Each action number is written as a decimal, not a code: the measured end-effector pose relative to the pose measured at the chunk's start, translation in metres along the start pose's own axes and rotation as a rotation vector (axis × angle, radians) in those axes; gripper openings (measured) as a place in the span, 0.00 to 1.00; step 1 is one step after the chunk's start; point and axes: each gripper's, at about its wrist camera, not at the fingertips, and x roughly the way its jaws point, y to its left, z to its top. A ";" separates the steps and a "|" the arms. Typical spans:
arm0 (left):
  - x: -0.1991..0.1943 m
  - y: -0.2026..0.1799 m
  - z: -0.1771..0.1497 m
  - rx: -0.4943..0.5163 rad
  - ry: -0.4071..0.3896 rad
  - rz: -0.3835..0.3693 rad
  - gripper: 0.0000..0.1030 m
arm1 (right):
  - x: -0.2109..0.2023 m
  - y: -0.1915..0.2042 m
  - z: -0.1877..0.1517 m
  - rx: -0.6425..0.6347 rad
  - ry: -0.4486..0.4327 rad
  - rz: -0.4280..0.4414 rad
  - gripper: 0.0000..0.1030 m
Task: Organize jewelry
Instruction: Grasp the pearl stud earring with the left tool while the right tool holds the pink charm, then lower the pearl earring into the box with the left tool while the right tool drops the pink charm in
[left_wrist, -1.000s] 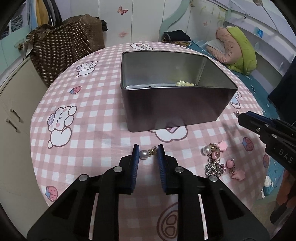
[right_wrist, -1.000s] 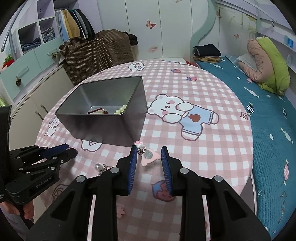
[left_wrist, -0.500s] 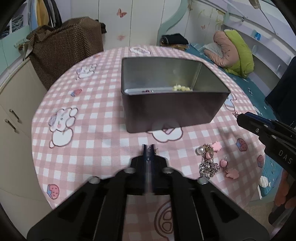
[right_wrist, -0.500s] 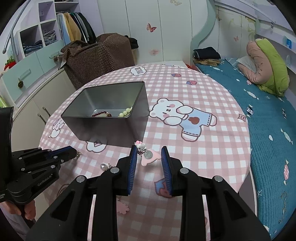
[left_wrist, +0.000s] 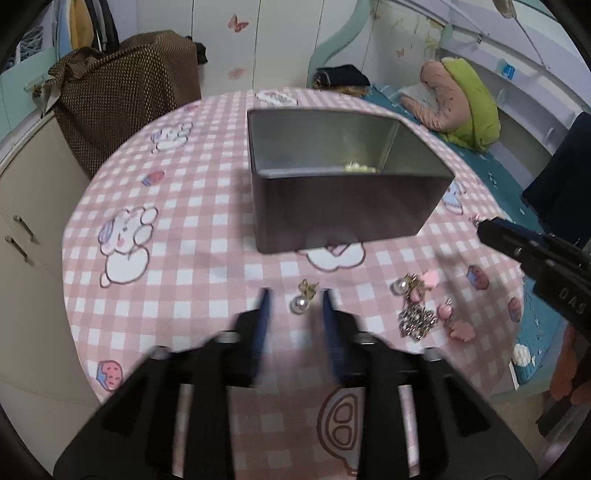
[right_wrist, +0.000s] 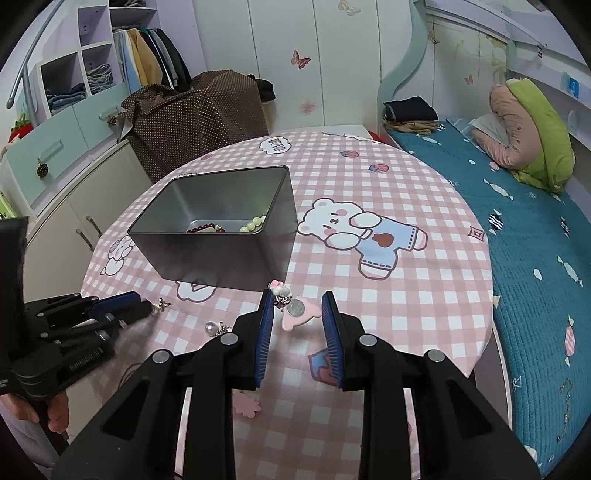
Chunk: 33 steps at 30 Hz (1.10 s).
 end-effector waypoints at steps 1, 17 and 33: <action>0.002 0.000 -0.001 -0.002 0.006 -0.003 0.33 | 0.000 0.000 0.000 0.000 0.002 0.000 0.25; 0.009 0.003 0.000 0.036 -0.009 -0.043 0.11 | 0.010 -0.003 -0.003 0.022 0.023 0.003 0.25; -0.023 -0.005 0.014 0.048 -0.102 -0.051 0.10 | -0.009 0.002 0.008 0.012 -0.036 0.010 0.25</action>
